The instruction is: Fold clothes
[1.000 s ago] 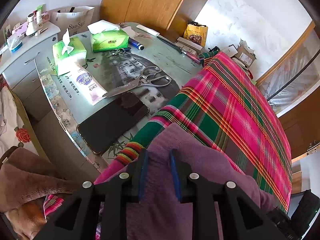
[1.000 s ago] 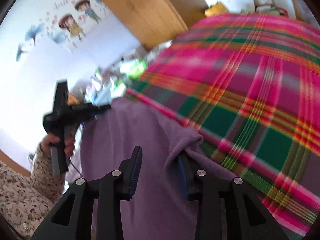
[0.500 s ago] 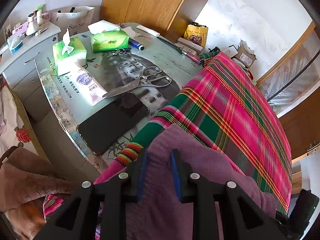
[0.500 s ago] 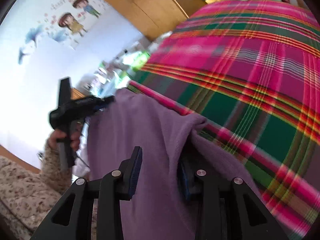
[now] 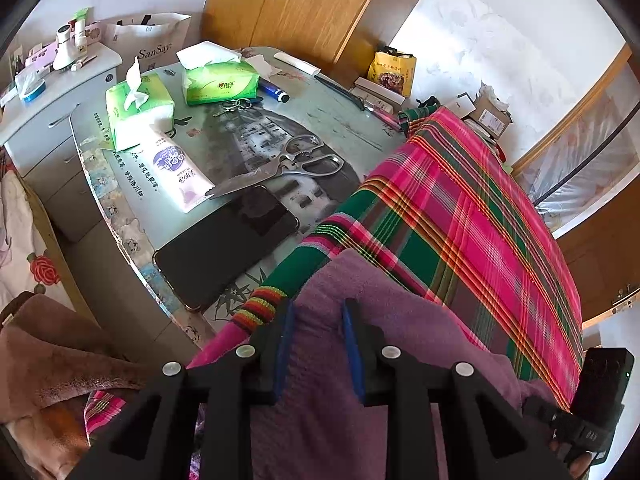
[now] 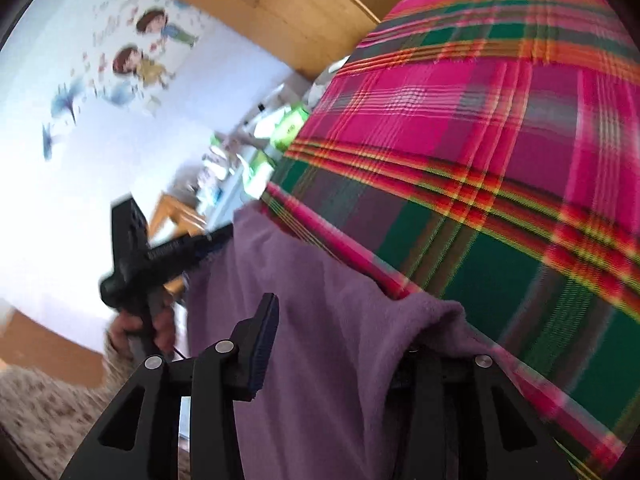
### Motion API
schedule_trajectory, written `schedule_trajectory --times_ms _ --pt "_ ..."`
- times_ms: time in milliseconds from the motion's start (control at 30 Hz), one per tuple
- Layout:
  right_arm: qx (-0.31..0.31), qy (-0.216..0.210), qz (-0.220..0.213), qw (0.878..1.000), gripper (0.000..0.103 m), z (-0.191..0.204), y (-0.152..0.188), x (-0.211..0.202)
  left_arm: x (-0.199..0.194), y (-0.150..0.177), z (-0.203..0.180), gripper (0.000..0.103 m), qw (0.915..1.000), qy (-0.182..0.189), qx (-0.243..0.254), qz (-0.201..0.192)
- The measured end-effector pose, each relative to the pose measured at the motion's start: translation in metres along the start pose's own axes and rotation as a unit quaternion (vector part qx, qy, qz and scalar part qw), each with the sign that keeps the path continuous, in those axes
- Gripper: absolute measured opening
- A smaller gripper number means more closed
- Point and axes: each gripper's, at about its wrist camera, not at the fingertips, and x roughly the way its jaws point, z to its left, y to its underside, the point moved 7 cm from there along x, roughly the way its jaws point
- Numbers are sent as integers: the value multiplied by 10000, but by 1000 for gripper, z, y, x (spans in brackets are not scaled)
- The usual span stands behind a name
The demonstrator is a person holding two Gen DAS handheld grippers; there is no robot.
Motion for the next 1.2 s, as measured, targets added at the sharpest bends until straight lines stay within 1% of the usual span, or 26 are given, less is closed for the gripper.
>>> schedule_trajectory --times_ms 100,167,267,433,500,533,567,600,633,700,800,967,1000,1200 --pt "230 -196 -186 9994 43 -4 -6 -6 0 1 0 27 10000 4 0 -11" --pt "584 -500 -342 9964 43 -10 -9 -11 0 1 0 27 10000 1 -3 -25" --pt "926 -790 -515 9912 42 -15 -15 -15 0 0 0 27 10000 2 0 -24" --pt "922 -804 -576 9908 41 -14 -18 -22 0 0 0 27 10000 0 18 -9" --pt "943 -851 -718 9893 34 -15 -21 -28 1 0 0 28 10000 -4 29 -2" --pt "951 -835 -776 9889 30 -16 -21 -29 1 0 0 28 10000 -6 34 1" --pt "960 -816 -834 9885 19 -17 -21 -31 1 0 -1 28 10000 3 39 4" --pt "987 -606 -875 9894 7 -22 -22 -33 1 0 -1 29 10000 13 45 7" --pt "1035 -575 -882 9890 5 -25 -21 -32 1 0 0 29 10000 23 47 5" --pt "1338 -657 -902 9847 4 -37 -18 -33 1 0 0 29 10000 36 45 6" --pt "1422 -669 -999 9825 4 -41 -17 -38 2 -1 0 29 10000 42 43 15" --pt "1523 -326 -949 9832 4 -52 -15 -35 2 -1 0 29 10000 49 33 12" --pt "1584 -267 -921 9827 1 -56 -15 -33 1 -1 0 29 10000 52 38 9" --pt "1607 -131 -902 9828 2 -61 -12 -36 2 -1 0 29 10000 68 36 2"
